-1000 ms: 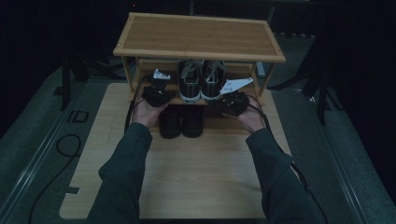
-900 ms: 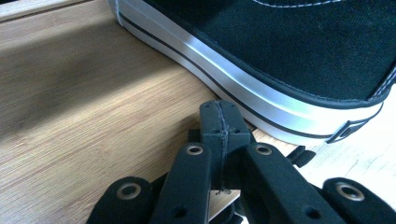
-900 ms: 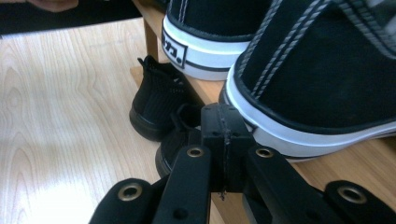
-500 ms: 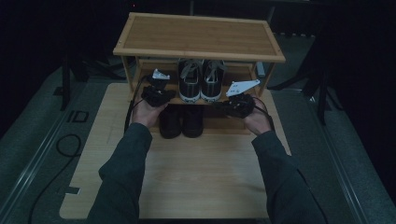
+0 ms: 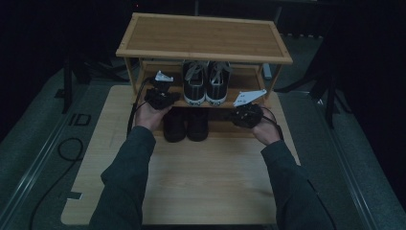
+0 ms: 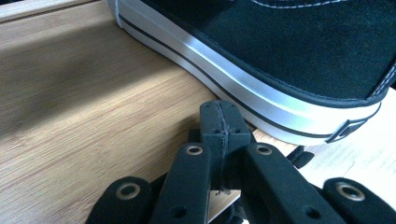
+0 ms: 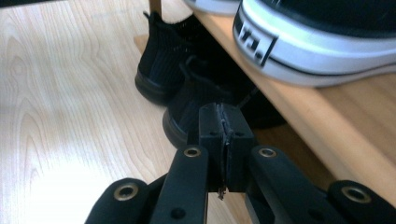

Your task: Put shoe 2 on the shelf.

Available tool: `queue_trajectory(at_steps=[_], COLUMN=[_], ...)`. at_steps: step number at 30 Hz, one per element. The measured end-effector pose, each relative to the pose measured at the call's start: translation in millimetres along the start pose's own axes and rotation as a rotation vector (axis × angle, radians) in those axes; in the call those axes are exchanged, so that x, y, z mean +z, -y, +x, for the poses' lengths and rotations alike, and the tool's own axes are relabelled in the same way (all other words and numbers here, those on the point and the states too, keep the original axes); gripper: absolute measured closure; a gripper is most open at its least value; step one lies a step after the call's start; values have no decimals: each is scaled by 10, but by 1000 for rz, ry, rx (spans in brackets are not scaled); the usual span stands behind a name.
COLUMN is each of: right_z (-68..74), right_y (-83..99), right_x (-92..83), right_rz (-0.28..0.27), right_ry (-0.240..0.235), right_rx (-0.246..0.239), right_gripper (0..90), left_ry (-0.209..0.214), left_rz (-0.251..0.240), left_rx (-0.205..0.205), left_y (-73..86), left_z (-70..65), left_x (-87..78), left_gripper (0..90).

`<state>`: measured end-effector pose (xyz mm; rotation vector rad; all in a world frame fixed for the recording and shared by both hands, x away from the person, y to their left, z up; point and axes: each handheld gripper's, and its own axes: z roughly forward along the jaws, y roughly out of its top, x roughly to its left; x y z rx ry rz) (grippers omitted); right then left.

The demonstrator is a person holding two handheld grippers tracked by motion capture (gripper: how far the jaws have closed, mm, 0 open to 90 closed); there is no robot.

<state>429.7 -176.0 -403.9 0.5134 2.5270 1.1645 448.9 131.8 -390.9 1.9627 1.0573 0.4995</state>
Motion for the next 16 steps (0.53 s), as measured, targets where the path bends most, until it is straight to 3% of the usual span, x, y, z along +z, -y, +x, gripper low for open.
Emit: queue_trajectory(at_steps=[16], right_z=[136], right_y=[246], right_x=[110], right_rz=[51], right_ry=[-4], right_rx=[22], right_gripper=[883], left_ry=[2], left_rz=[0], left_rx=[0], left_y=[4], left_z=[5], left_x=[-2], left_gripper=[900])
